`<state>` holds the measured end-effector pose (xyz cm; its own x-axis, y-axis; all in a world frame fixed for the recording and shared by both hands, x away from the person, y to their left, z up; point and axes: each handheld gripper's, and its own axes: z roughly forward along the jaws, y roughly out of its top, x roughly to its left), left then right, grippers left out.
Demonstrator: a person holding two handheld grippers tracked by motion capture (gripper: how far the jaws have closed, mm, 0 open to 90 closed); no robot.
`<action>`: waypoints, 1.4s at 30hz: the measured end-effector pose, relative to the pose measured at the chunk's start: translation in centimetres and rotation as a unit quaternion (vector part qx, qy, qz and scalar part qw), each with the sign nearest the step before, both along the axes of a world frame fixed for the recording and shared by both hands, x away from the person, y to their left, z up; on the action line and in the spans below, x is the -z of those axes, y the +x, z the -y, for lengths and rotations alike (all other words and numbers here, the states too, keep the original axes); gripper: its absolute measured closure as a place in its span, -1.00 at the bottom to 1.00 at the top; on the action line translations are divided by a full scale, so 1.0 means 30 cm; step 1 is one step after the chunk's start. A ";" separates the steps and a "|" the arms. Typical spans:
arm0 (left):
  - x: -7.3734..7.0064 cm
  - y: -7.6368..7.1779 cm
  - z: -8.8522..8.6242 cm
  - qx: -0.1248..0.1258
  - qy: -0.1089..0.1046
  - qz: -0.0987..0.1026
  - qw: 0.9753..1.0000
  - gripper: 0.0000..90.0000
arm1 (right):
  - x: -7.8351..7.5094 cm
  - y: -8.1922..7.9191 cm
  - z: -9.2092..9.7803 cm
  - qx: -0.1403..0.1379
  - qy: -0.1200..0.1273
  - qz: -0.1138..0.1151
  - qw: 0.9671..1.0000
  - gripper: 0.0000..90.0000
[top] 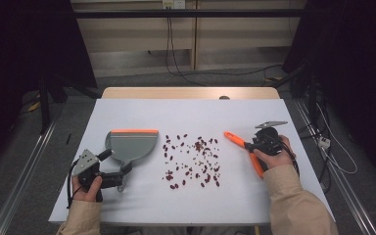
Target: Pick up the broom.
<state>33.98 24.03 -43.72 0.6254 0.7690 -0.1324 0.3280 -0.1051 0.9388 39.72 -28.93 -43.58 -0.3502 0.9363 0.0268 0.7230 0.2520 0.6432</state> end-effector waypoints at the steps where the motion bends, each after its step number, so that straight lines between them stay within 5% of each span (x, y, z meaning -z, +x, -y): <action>1: 0.000 0.000 0.000 0.000 0.000 0.000 1.000 -0.93 | 0.005 0.004 -0.002 0.001 0.001 -0.009 1.000 0.30; 11: 0.003 0.002 0.003 0.002 0.002 -0.003 1.000 -0.93 | 0.037 0.033 -0.012 -0.005 0.003 -0.049 0.999 0.39; 26: 0.004 0.001 0.004 0.002 0.004 -0.003 1.000 -0.93 | 0.037 0.055 -0.013 -0.017 -0.007 -0.067 0.998 0.48; 30: 0.003 -0.001 0.001 0.001 0.004 -0.001 1.000 -0.93 | 0.027 0.077 -0.022 -0.017 -0.019 -0.093 0.995 0.52; 42: 0.003 0.002 0.003 -0.003 -0.002 -0.001 1.000 -0.93 | 0.020 0.084 -0.015 -0.021 -0.013 -0.101 0.995 0.54</action>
<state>34.04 23.94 -43.81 0.6205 0.7722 -0.1367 0.3304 -0.0993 0.9386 42.25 -28.49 -44.19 -0.3780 0.9226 0.0771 0.8259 0.2984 0.4783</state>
